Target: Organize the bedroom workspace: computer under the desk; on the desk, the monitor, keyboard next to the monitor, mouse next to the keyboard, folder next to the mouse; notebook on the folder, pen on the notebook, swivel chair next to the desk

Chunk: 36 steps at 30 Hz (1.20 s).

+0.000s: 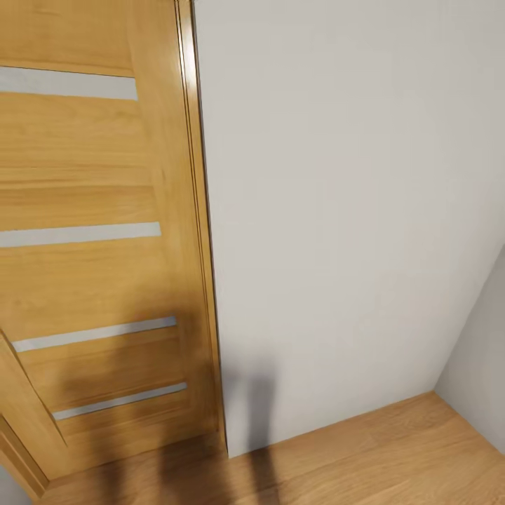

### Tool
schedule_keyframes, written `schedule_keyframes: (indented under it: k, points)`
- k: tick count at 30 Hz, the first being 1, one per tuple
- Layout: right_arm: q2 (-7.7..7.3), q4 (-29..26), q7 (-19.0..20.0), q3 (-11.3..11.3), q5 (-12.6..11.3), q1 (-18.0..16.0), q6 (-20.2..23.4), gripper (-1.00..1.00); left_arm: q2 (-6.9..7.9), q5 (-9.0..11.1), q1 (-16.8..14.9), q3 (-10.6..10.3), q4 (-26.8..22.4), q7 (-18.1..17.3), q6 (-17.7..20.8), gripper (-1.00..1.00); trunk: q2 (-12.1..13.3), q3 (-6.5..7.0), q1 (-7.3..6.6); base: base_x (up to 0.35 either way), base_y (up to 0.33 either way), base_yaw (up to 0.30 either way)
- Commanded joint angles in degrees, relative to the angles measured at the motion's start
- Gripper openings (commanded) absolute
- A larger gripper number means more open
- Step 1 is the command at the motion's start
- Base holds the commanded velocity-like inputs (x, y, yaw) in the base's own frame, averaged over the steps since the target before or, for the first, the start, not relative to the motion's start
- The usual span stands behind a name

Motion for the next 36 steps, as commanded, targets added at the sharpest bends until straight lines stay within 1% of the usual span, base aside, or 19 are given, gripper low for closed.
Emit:
schedule_keyframes:
  k: [1, 18, 20, 22, 24, 36]
  points:
    - [0.01, 0.0, 0.0, 0.0, 0.0, 0.0, -0.1, 1.00, -0.01, 0.0, 0.0, 0.0, -0.1, 0.0, 0.0, 1.00, 0.4, 0.14, -0.22, 0.000, 0.000, 0.000]
    - [0.01, 0.0, 0.0, 0.0, 0.0, 0.0, -0.1, 1.00, 0.20, 0.1, 0.0, 0.3, -0.2, 0.1, 0.1, 1.00, 7.2, 3.19, -3.96, 0.000, 0.000, 0.000]
    - [0.01, 0.0, 0.0, 0.0, 0.0, 0.0, -0.1, 1.00, 0.40, 0.1, 0.0, 0.4, -0.2, 0.1, 0.1, 1.00, 8.0, 3.55, -4.40, 0.000, 0.000, 0.000]
    - [0.01, 0.0, 0.0, 0.0, 0.0, 0.0, -0.1, 1.00, 1.06, 0.1, 0.0, 0.4, -0.2, 0.1, 0.1, 1.00, 8.8, 3.91, -4.84, 0.000, 0.000, 0.000]
    - [0.01, 0.0, 0.0, 0.0, 0.0, 0.0, -0.1, 1.00, 1.29, 0.1, 0.0, 0.4, -0.2, 0.1, 0.1, 1.00, 9.6, 4.27, -5.28, 0.000, 0.000, 0.000]
    - [0.01, 0.0, 0.0, 0.0, 0.0, 0.0, -0.1, 1.00, 1.71, 0.0, 0.0, 0.2, -0.3, 0.1, 0.0, 1.00, 14.4, 6.42, -7.91, 0.000, 0.000, 0.000]
